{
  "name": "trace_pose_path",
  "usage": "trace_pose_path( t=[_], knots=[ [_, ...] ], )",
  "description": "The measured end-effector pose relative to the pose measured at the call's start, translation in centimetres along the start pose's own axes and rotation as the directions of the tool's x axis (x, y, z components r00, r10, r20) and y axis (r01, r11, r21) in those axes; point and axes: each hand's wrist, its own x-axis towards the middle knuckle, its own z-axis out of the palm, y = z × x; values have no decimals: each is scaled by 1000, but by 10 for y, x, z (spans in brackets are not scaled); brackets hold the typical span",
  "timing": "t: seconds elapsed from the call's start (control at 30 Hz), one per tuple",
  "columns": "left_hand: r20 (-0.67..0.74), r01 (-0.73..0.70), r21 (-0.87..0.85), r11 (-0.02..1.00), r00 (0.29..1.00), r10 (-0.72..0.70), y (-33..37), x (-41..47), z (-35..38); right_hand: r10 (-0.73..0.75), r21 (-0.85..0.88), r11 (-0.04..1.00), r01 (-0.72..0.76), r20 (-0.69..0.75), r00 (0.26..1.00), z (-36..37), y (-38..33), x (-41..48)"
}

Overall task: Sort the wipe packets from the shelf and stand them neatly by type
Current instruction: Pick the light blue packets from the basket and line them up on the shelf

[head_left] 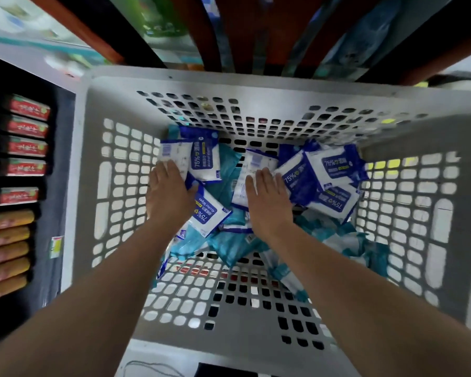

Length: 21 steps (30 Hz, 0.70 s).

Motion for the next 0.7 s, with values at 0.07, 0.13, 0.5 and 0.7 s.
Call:
trace_pose_path(
  t=[0.07,0.13,0.5,0.7],
  knots=[
    [-60,-17,-73,997,998,13,-2,1,-1,19,-25,999,-20,-17,1000,2,-3,5],
    [-118,-27,-158,987,993,8,-1,-2,-6,14,16,1000,-12,-100,995,3,-3,7],
    [170,232,-885,404,968,-183,22,2,-41,513,917,383,111,-311,800,-51,-9,-3],
    [110,131,-627,768,991,-79,30,29,-30,193,978,152,-141,110,975,-25,-16,1]
  ],
)
